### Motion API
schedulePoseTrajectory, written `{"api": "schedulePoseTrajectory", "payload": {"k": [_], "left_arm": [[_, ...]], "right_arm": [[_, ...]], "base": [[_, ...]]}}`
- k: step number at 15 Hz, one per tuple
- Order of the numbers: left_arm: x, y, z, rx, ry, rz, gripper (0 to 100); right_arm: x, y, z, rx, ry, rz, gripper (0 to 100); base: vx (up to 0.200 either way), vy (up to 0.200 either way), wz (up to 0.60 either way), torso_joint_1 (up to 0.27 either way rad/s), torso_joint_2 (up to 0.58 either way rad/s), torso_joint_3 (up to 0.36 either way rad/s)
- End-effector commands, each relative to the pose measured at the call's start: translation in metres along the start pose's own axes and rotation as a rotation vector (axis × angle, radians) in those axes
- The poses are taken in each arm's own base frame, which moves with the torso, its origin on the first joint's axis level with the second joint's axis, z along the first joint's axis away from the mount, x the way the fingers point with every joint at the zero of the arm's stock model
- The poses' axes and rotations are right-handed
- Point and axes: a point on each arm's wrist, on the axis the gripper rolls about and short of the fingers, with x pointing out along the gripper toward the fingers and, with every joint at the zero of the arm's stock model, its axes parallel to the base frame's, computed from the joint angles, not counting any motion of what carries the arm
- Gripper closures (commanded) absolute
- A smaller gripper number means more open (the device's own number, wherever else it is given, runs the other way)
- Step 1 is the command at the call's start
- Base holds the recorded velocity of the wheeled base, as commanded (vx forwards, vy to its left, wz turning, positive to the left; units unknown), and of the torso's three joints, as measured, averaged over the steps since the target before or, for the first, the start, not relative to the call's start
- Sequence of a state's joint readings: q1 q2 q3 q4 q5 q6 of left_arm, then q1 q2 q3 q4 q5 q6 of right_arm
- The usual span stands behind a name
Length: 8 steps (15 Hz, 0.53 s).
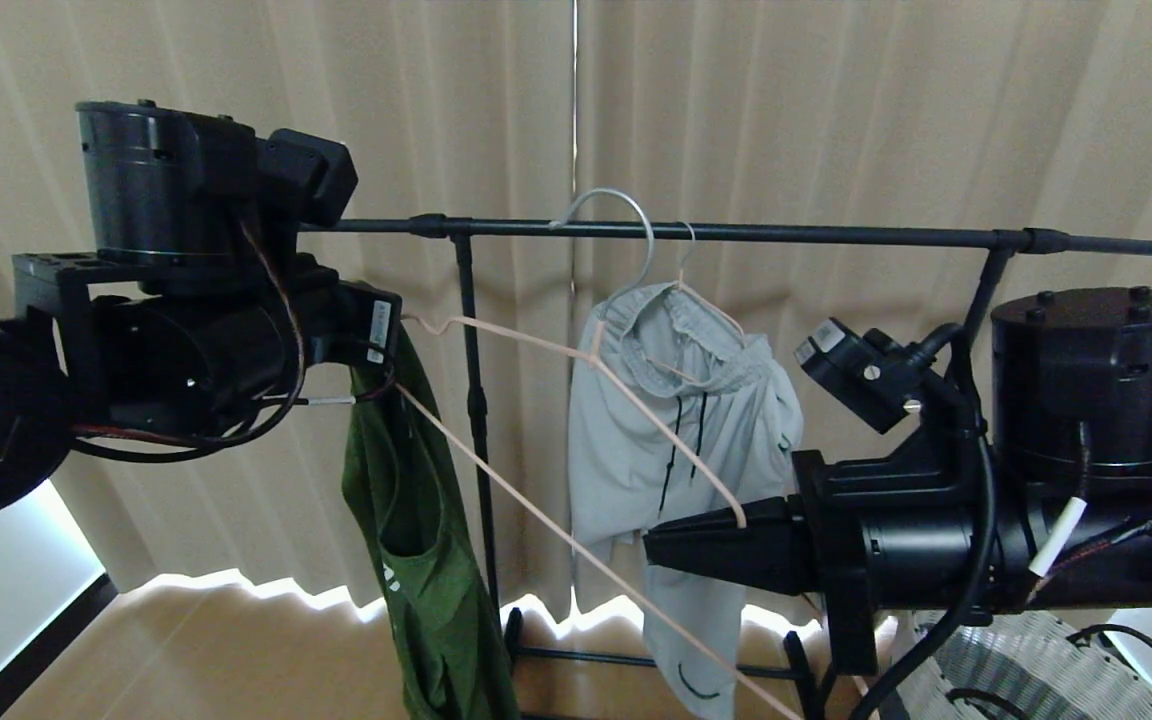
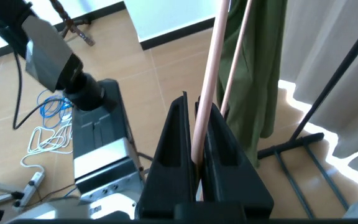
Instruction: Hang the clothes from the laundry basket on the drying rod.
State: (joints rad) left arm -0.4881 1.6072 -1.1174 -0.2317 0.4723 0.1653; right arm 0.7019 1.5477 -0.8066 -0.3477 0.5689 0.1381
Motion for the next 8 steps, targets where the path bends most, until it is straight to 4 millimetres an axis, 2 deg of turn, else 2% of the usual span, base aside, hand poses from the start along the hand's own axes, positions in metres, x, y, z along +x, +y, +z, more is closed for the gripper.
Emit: {"api": "schedulePoseTrajectory", "payload": {"k": [1,8], "left_arm": [[-0.010,0.000,0.003,-0.006,-0.021,-0.011,100],[-0.057,-0.027,0.011,-0.001,-0.104,-0.188,100]], "right_arm": [[0.013,-0.008,0.000,0.015,0.021,-0.002,100],[0.030,-0.020,0.007,0.019,0.022,-0.039,100]], "base": [[0.000,0.000,0.00,0.000,0.00,0.000],[0.000,0.000,0.00,0.000,0.00,0.000]]}}
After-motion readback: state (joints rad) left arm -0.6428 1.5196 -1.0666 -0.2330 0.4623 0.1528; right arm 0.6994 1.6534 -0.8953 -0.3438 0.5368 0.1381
